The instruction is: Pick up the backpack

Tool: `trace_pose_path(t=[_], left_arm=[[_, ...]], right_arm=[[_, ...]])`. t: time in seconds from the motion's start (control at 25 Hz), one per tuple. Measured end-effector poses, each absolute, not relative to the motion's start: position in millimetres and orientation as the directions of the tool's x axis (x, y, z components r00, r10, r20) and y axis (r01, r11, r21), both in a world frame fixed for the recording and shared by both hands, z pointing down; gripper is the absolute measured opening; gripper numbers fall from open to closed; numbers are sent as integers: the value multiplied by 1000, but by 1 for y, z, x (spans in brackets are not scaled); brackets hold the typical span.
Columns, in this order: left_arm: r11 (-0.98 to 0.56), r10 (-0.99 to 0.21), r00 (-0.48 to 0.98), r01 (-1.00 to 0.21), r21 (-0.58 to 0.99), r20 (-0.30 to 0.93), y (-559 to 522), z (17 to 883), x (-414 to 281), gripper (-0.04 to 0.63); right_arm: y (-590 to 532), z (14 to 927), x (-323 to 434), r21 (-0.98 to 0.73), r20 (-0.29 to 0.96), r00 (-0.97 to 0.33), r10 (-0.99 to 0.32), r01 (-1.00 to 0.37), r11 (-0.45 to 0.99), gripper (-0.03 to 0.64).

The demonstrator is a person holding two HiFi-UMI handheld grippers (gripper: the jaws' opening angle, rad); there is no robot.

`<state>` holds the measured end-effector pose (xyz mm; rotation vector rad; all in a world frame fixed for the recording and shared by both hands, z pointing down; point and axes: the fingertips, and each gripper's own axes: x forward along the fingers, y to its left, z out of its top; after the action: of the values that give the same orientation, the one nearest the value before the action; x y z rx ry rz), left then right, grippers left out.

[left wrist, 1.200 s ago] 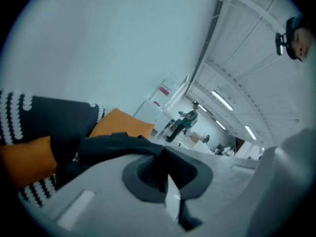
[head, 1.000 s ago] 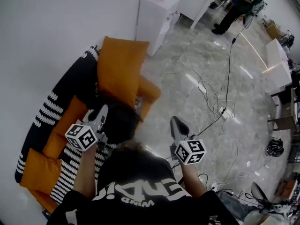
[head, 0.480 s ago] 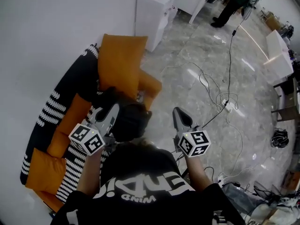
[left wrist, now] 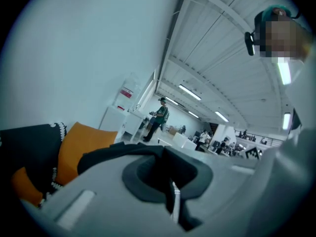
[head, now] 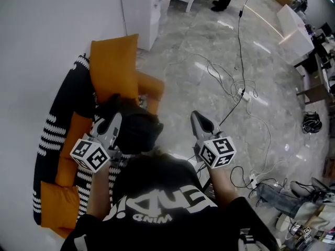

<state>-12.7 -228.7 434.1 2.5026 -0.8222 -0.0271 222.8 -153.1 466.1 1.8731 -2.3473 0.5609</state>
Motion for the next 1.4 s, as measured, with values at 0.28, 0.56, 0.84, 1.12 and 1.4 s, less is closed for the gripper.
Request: trace_pose_path(t=[0.28, 0.56, 0.84, 1.12, 1.4], left_arm=[[-702, -529, 834, -534, 471, 157, -228, 443, -5, 3], [-700, -524, 835, -534, 474, 167, -227, 447, -6, 3], [-670, -547, 816, -560, 487, 185, -228, 446, -12, 5], [-651, -566, 800, -583, 487, 200, -233, 445, -17, 5], [-623, -586, 782, -602, 499, 212, -233, 447, -29, 5]], right_arm=[[-146, 470, 225, -251, 285, -246, -926, -952, 175, 0], [-149, 471, 221, -249, 268, -281, -922, -944, 216, 0], [-154, 465, 221, -255, 256, -314, -914, -934, 250, 0], [-160, 470, 220, -262, 267, -331, -905, -929, 262, 0], [-165, 473, 216, -257, 274, -352, -895, -924, 284, 0]])
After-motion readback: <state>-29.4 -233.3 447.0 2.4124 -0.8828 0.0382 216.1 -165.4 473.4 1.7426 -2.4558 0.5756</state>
